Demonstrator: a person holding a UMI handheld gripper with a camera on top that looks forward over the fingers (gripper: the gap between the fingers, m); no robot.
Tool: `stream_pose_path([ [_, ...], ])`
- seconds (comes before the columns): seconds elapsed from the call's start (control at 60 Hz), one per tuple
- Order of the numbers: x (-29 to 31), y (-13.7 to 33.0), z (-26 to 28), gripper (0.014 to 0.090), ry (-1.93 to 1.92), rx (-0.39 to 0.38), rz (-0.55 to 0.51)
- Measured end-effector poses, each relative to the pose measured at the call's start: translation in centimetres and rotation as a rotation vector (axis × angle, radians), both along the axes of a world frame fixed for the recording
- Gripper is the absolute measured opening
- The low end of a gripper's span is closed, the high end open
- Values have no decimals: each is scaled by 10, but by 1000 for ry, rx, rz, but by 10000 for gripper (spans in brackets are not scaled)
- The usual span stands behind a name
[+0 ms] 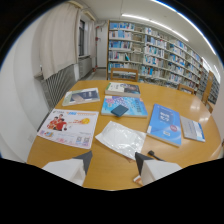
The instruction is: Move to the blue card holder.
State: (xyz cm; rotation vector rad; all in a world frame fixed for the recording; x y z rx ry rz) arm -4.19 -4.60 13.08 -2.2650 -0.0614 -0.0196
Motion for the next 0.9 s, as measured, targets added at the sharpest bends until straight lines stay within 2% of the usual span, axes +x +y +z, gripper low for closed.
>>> stream_pose_path([
  [0.517, 15, 190, -46, 846, -3, -9, 19],
  [0.9, 17, 281, -82, 843, -4, -15, -3],
])
